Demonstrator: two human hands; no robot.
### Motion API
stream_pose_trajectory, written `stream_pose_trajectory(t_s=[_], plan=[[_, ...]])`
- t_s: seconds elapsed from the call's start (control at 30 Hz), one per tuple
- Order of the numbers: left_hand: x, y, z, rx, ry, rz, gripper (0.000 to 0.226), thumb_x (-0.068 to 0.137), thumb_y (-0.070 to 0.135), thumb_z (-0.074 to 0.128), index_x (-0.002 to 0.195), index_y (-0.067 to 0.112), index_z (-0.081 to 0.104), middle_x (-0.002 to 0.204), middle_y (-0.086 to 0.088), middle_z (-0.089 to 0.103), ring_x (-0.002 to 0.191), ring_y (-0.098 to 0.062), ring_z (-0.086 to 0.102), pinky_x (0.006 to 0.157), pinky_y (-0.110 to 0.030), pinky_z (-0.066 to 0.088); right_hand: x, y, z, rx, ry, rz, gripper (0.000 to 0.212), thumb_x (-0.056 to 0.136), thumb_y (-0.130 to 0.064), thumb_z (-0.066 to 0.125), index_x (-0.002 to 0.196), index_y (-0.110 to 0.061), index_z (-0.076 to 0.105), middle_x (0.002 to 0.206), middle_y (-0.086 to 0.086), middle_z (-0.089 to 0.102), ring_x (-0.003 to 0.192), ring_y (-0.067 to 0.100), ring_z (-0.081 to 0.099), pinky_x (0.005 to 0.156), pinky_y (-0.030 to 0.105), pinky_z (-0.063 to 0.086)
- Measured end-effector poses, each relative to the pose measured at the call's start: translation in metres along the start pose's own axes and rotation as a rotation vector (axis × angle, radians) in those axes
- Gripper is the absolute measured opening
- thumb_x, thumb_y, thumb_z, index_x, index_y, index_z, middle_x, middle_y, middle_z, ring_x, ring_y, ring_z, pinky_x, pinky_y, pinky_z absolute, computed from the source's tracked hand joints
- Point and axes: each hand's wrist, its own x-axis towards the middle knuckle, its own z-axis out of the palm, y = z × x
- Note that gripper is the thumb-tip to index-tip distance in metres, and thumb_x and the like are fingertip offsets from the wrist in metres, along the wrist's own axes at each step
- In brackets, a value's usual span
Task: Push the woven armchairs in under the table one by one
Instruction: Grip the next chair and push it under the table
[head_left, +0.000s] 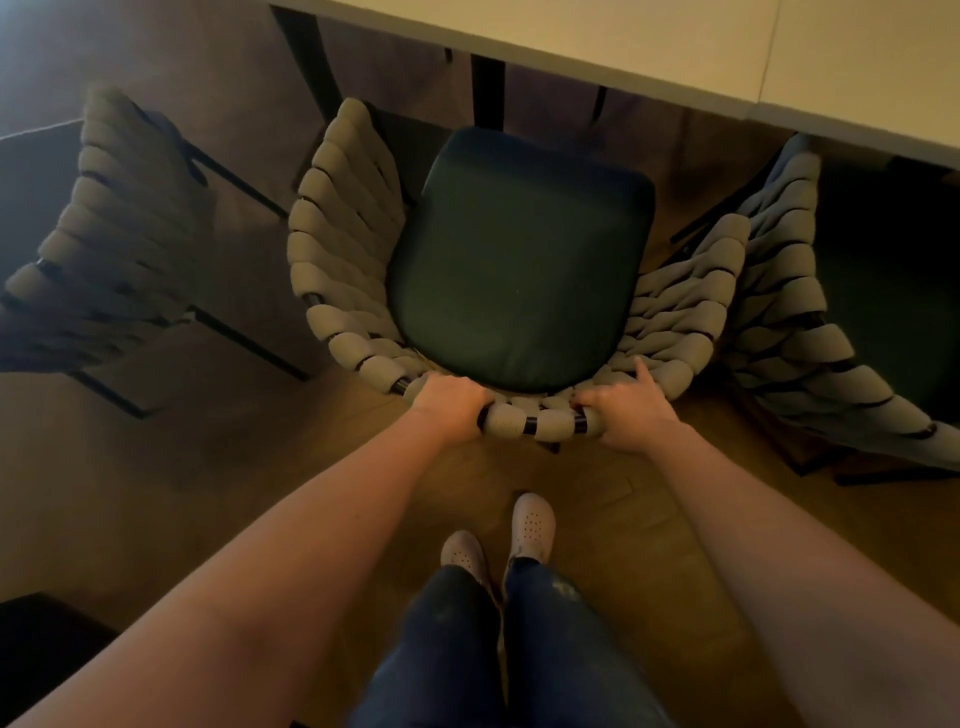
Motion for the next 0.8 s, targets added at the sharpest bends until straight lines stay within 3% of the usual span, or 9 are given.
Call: stream_pose_trajectory(t_s=[0.13, 0.23, 0.37, 0.5, 0.67, 0.8], plan=[[0.003, -0.012, -0.008, -0.003, 0.018, 0.084, 0.049, 0.088, 0.026, 0.064, 0.134, 0.027, 0.048, 0.121, 0.003, 0.061, 0.11, -0.017, 0.058, 0.097, -0.036, 0.046, -0.003, 0.022, -0.006, -0.018, -0.007, 0.024, 0.039, 0.088, -0.028, 0.063, 0.124, -0.039, 0.053, 0.112, -0.011, 0.063, 0.119, 0.017, 0.053, 0.117, 0.06, 0.001], [0.001, -0.04, -0.011, 0.107, -0.007, 0.061, 0.054, 0.09, 0.023, 0.06, 0.141, 0.027, 0.042, 0.133, 0.002, 0.055, 0.124, -0.019, 0.052, 0.107, -0.038, 0.038, -0.005, 0.024, -0.011, -0.022, -0.034, 0.069, 0.041, 0.087, -0.034, 0.064, 0.126, -0.038, 0.052, 0.117, -0.008, 0.062, 0.123, 0.02, 0.05, 0.117, 0.061, 0.003], [0.005, -0.076, -0.011, 0.237, -0.145, 0.014, 0.063, 0.089, 0.022, 0.06, 0.146, 0.028, 0.035, 0.147, -0.001, 0.042, 0.137, -0.021, 0.038, 0.115, -0.045, 0.026, 0.008, 0.0, 0.002, 0.015, -0.052, 0.024, 0.056, 0.082, -0.042, 0.067, 0.134, -0.034, 0.047, 0.127, -0.002, 0.058, 0.125, 0.023, 0.048, 0.114, 0.059, 0.014], [0.012, -0.081, -0.011, 0.261, -0.253, 0.064, 0.051, 0.092, 0.021, 0.055, 0.14, 0.031, 0.043, 0.137, 0.001, 0.051, 0.123, -0.02, 0.05, 0.104, -0.04, 0.04, 0.013, -0.019, 0.008, -0.004, -0.032, 0.084, 0.048, 0.088, -0.032, 0.062, 0.134, -0.032, 0.05, 0.127, 0.001, 0.058, 0.122, 0.025, 0.049, 0.112, 0.053, 0.027], [0.017, -0.077, -0.015, 0.319, -0.265, 0.086, 0.034, 0.093, 0.017, 0.052, 0.126, 0.023, 0.055, 0.114, -0.001, 0.06, 0.102, -0.019, 0.059, 0.088, -0.035, 0.049, 0.008, -0.019, 0.003, -0.05, -0.054, 0.134, 0.051, 0.091, -0.029, 0.06, 0.139, -0.033, 0.045, 0.136, -0.001, 0.054, 0.131, 0.025, 0.045, 0.116, 0.054, 0.021], [0.023, -0.056, -0.035, 0.411, -0.251, 0.135, 0.022, 0.096, 0.014, 0.05, 0.117, 0.013, 0.056, 0.115, -0.006, 0.06, 0.103, -0.022, 0.06, 0.084, -0.036, 0.05, 0.001, 0.001, 0.0, -0.051, -0.045, 0.163, 0.054, 0.09, -0.031, 0.062, 0.14, -0.038, 0.043, 0.134, -0.005, 0.054, 0.131, 0.022, 0.043, 0.114, 0.049, 0.023]])
